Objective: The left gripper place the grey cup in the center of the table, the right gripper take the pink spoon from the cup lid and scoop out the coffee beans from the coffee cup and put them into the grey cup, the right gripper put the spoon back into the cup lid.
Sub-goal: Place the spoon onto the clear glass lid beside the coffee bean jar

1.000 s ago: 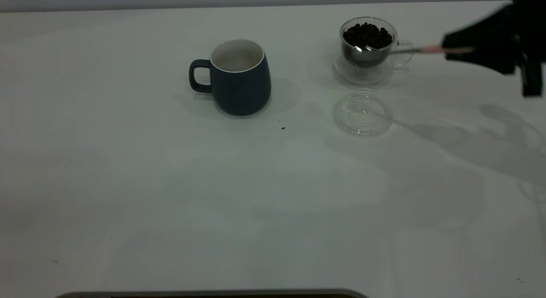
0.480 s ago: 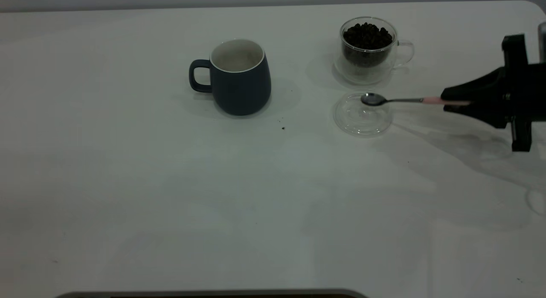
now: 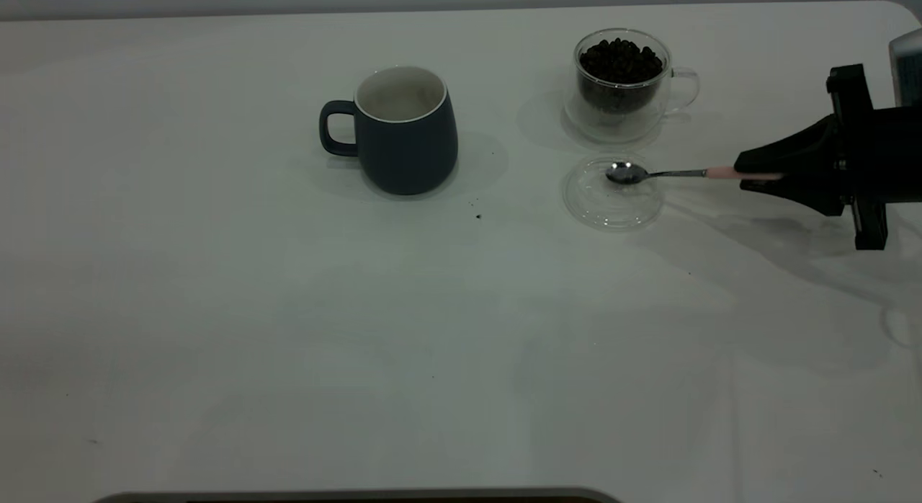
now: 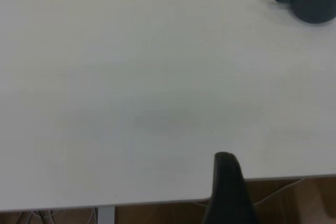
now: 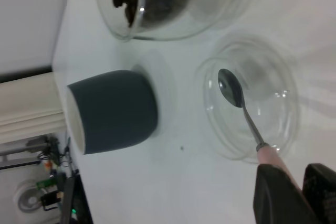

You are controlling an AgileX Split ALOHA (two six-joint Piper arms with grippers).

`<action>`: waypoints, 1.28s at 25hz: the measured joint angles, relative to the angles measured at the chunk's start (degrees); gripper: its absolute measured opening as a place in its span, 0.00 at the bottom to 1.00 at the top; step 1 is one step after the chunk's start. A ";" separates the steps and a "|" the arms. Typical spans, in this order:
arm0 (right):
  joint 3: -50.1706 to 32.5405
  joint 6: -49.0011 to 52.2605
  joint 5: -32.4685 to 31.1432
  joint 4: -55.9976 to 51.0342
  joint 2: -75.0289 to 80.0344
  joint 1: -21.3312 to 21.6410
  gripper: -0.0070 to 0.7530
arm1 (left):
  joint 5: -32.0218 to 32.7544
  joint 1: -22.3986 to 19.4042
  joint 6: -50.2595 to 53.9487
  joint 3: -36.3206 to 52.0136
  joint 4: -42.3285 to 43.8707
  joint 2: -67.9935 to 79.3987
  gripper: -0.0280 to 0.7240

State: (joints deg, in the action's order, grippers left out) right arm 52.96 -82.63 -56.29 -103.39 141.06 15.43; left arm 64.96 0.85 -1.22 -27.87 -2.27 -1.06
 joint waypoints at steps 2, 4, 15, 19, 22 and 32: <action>0.12 0.00 0.13 0.00 0.00 -0.47 0.15 | 0.00 0.00 0.00 0.00 0.00 0.00 0.79; 0.56 0.00 0.68 0.00 0.00 -1.14 0.15 | 0.00 0.00 0.00 0.00 0.00 0.00 0.79; 2.11 -0.29 1.45 0.00 1.03 -2.36 0.15 | 0.00 0.00 0.00 0.00 0.00 0.00 0.79; 2.86 -1.53 1.19 0.00 1.36 -2.59 0.15 | 0.00 0.00 0.00 0.00 0.00 0.00 0.79; 4.28 -1.55 -0.28 0.00 3.20 -3.27 0.15 | 0.00 0.00 0.00 0.00 0.00 0.00 0.79; 5.51 -3.01 -3.73 0.00 6.77 -3.54 0.15 | 0.00 0.00 0.00 0.00 0.00 0.00 0.79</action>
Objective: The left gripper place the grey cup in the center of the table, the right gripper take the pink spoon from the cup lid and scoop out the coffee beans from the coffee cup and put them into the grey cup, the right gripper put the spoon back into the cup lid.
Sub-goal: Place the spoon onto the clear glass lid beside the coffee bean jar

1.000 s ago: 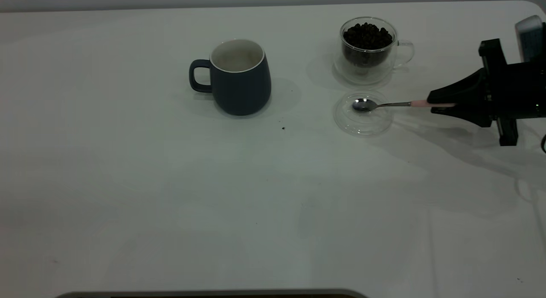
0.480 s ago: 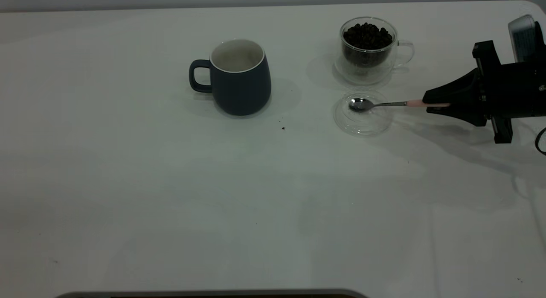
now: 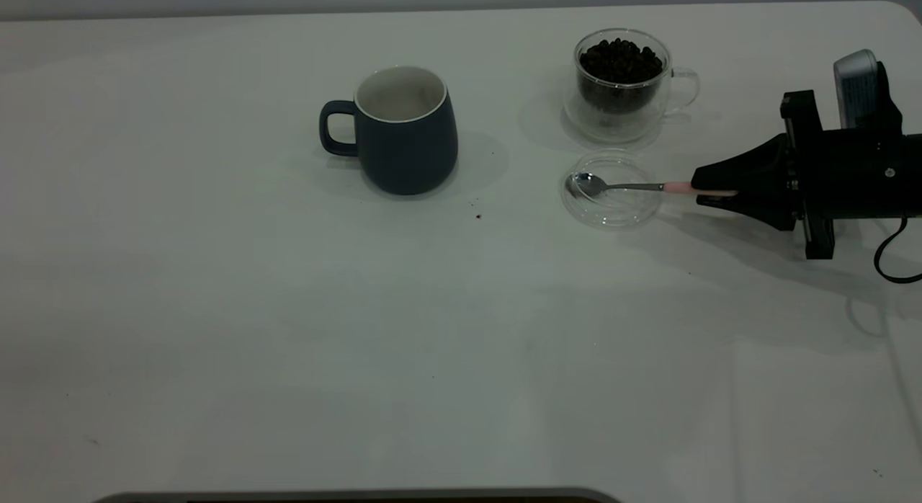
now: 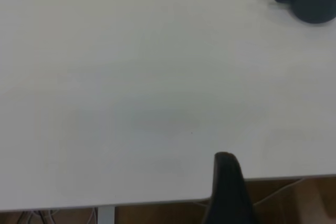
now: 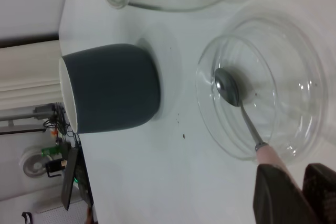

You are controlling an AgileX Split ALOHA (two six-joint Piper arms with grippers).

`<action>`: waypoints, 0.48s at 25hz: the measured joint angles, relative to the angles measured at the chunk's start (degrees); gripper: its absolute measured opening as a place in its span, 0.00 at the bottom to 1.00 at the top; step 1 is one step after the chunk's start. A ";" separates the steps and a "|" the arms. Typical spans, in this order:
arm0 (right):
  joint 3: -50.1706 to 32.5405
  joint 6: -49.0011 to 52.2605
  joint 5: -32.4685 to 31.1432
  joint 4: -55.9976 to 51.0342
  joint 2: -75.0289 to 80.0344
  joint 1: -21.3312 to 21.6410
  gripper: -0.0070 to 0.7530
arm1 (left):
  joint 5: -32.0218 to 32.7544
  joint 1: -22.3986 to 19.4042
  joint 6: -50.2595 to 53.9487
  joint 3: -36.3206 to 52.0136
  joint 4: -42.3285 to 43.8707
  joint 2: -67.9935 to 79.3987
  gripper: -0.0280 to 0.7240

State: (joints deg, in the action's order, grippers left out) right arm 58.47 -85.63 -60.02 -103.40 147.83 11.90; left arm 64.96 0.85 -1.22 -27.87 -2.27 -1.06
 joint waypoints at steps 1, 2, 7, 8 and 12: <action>0.00 0.00 0.00 0.00 0.00 0.00 0.15 | 0.00 0.00 0.00 0.00 0.00 0.00 0.79; 0.00 0.00 0.05 0.00 0.00 0.00 0.15 | 0.00 0.00 0.00 0.00 0.00 0.00 0.79; 0.00 0.00 0.62 0.00 0.00 0.00 0.21 | 0.00 0.00 0.00 0.00 0.00 0.00 0.79; 0.00 0.00 0.89 0.00 0.00 0.00 0.25 | 0.00 0.00 0.00 0.00 0.00 0.00 0.79; 0.00 0.00 1.07 0.00 0.00 0.00 0.46 | 0.00 0.00 0.00 0.00 0.00 0.00 0.79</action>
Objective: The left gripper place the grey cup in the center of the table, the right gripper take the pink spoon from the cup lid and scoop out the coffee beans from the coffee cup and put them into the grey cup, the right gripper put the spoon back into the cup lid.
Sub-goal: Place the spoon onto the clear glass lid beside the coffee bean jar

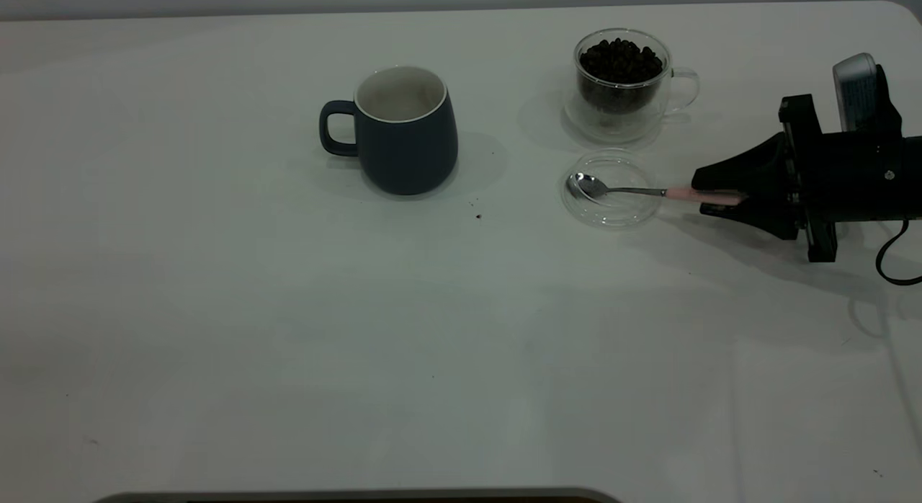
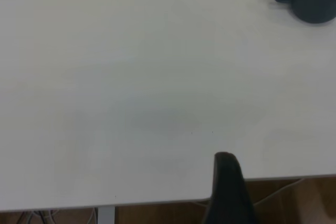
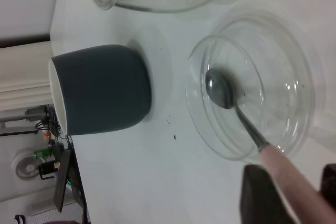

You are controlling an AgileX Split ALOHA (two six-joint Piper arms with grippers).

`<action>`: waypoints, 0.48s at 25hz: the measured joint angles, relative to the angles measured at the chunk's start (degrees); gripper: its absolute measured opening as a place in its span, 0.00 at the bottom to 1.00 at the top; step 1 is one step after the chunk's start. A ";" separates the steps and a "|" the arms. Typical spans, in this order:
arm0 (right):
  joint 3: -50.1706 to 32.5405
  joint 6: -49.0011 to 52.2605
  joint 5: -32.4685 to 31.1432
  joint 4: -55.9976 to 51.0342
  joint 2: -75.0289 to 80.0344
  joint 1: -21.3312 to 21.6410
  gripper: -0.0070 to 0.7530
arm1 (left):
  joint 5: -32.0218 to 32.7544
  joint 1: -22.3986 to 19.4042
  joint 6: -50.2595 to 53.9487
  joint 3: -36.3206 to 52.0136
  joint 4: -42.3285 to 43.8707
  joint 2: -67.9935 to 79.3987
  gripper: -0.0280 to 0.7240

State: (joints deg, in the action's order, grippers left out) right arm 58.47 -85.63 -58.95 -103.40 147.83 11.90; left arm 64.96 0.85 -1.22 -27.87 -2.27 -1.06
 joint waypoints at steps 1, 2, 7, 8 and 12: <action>0.00 0.00 0.05 0.00 0.00 0.00 0.50 | 0.00 0.00 0.00 0.00 0.00 0.00 0.79; 0.00 -0.04 0.05 0.00 0.00 0.00 0.54 | 0.00 0.00 0.00 0.00 0.00 0.00 0.79; 0.00 -0.04 0.17 0.08 0.00 0.62 0.68 | 0.00 0.00 0.00 0.00 0.00 0.00 0.79; 0.00 -0.04 0.23 0.45 -0.18 1.20 0.69 | 0.00 0.00 0.00 0.00 0.00 0.00 0.79; 0.00 2.00 3.01 4.59 -2.50 4.95 0.69 | 0.00 0.00 0.00 0.00 0.00 0.00 0.79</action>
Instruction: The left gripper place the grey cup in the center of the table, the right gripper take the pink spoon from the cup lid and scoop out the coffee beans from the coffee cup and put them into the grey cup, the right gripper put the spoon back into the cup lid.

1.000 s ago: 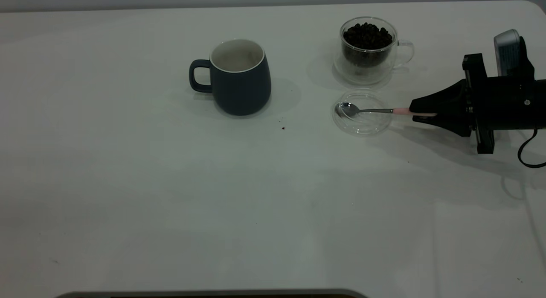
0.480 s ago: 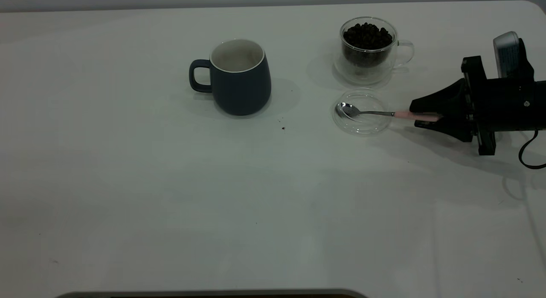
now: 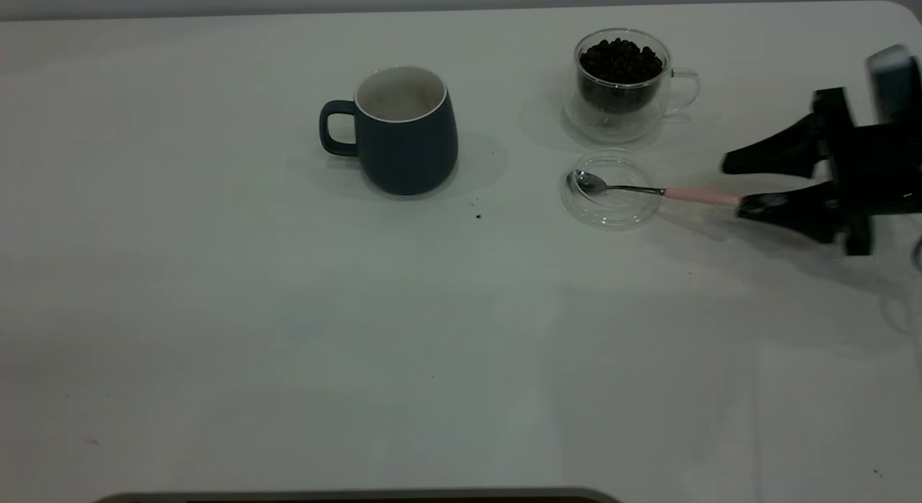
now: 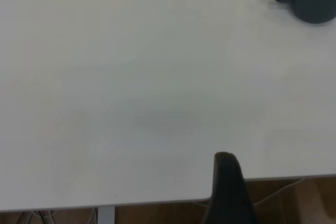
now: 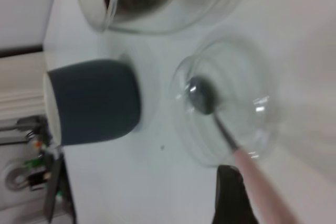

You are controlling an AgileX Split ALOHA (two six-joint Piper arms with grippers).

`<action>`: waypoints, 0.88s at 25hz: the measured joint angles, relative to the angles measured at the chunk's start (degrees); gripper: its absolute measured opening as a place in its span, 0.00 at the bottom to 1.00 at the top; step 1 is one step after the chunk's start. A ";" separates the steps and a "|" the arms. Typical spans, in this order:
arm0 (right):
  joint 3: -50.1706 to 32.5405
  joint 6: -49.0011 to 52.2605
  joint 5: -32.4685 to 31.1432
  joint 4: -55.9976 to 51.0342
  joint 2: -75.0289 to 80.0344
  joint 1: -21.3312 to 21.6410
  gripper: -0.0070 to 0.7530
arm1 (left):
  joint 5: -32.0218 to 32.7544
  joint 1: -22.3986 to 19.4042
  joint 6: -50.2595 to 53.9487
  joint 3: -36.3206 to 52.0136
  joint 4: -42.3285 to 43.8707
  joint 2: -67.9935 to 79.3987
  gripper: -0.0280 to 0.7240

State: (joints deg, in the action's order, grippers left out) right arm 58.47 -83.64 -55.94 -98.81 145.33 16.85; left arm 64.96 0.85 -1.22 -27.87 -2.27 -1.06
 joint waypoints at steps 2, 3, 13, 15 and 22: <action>0.00 4.44 3.02 4.69 -2.50 2.39 0.69 | 0.00 0.00 0.00 0.00 0.00 0.00 0.79; 0.00 7.56 4.41 8.17 -3.88 3.30 0.69 | 0.00 0.00 0.00 0.00 0.00 0.00 0.79; 2.83 51.73 10.28 56.72 -29.33 1.55 0.69 | 0.00 0.00 0.00 0.00 0.00 0.00 0.79; 3.70 60.58 9.02 67.43 -35.66 -1.98 0.69 | 0.00 0.00 0.00 0.00 0.00 0.00 0.79; 4.00 78.95 -0.11 89.52 -55.68 -13.56 0.69 | 0.00 0.00 0.00 0.00 0.00 0.00 0.79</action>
State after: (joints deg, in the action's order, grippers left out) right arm 62.48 -4.69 -56.05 -9.29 89.65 3.29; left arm 64.96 0.85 -1.22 -27.87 -2.27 -1.06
